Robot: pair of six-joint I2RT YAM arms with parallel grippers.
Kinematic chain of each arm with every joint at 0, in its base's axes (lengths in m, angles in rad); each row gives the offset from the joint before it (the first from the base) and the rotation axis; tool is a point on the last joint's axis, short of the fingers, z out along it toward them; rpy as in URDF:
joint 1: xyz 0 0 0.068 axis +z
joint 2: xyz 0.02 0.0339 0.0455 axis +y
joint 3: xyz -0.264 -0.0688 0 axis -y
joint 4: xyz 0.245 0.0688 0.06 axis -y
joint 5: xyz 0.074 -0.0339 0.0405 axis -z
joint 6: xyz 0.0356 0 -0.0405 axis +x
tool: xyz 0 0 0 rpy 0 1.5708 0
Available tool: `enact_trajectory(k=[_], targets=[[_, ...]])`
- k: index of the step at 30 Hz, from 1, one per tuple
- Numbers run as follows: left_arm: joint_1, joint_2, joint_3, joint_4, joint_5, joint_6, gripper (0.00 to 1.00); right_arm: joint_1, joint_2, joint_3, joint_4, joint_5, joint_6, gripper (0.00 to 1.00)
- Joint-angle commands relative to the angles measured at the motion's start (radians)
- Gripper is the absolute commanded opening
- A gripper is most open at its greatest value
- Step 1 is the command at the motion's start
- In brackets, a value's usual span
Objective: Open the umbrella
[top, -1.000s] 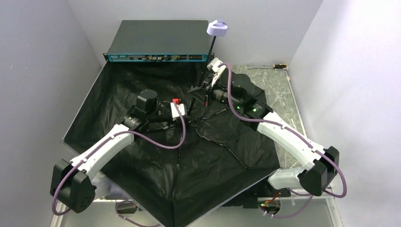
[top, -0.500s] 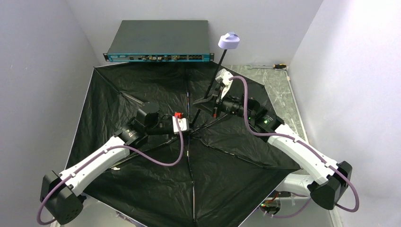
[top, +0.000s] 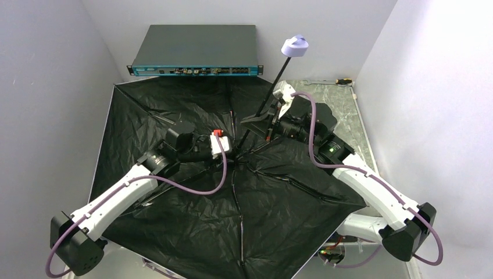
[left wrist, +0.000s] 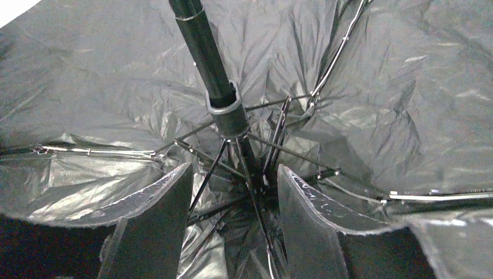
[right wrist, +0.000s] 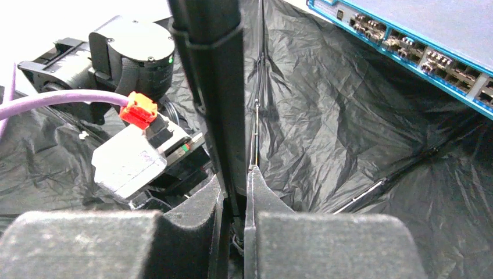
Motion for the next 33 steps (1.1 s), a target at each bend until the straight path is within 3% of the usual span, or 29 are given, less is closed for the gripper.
enact_trajectory(k=[1,10,16,22,28,33], targets=[[-0.017,-0.021,0.037,0.09,-0.031,-0.034,0.59,0.006,-0.032,0.006,0.156,-0.026,0.044,0.0],[-0.09,-0.019,0.102,0.163,-0.078,-0.09,0.54,0.011,-0.034,-0.022,0.135,-0.028,0.026,0.0],[-0.105,0.062,0.184,0.142,-0.116,-0.152,0.44,0.015,-0.033,-0.023,0.143,-0.027,0.028,0.0],[-0.108,0.085,0.13,0.201,-0.057,-0.16,0.36,0.015,-0.026,-0.022,0.154,-0.024,0.032,0.0],[-0.11,0.144,0.118,0.177,-0.093,-0.147,0.3,0.018,-0.026,-0.012,0.162,-0.019,0.047,0.0],[-0.105,0.127,-0.002,0.146,-0.104,-0.082,0.25,0.018,-0.032,0.029,0.145,0.014,0.041,0.0]])
